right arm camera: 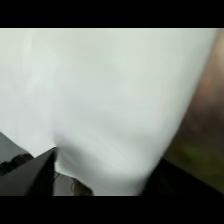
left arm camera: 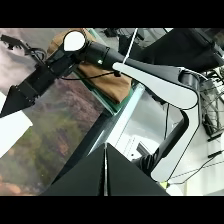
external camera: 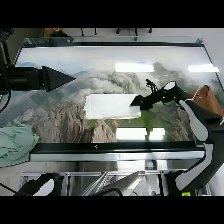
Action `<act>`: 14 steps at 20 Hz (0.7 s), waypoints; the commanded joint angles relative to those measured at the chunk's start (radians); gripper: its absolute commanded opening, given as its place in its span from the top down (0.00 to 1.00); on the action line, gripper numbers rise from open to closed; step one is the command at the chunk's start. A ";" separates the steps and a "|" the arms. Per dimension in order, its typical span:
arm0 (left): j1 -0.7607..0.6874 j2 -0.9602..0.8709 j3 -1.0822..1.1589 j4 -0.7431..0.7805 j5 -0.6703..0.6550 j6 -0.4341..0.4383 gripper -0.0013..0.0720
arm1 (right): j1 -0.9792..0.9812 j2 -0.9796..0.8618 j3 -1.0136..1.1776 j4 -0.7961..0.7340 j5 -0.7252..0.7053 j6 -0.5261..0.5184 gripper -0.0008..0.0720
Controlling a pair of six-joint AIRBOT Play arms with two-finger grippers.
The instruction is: Fold the shirts.
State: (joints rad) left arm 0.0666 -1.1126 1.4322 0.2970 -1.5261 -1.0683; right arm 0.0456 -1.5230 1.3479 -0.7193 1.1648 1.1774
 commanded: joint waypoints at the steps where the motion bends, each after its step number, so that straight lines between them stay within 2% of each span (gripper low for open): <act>1: 0.001 0.001 0.000 0.000 0.000 -0.002 0.96 | 0.018 -0.019 -0.001 0.117 -0.023 -0.088 0.76; 2: 0.001 0.001 0.000 0.000 0.000 -0.002 0.96 | 0.016 -0.014 0.000 0.148 -0.021 -0.102 0.91; 3: 0.001 0.001 0.000 0.000 -0.002 -0.002 0.96 | 0.016 -0.001 0.000 0.171 -0.017 -0.119 0.96; 9: 0.001 0.001 0.000 0.000 -0.021 -0.002 0.96 | -0.090 0.197 0.170 0.209 0.024 -0.064 0.96; 14: 0.001 0.001 0.000 0.000 -0.028 -0.002 0.96 | -0.390 0.333 0.378 0.208 0.010 0.081 0.96</act>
State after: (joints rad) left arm 0.0666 -1.1122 1.4322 0.2970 -1.5494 -1.0714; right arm -0.1947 -1.2572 1.6257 -0.5228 1.1801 1.1751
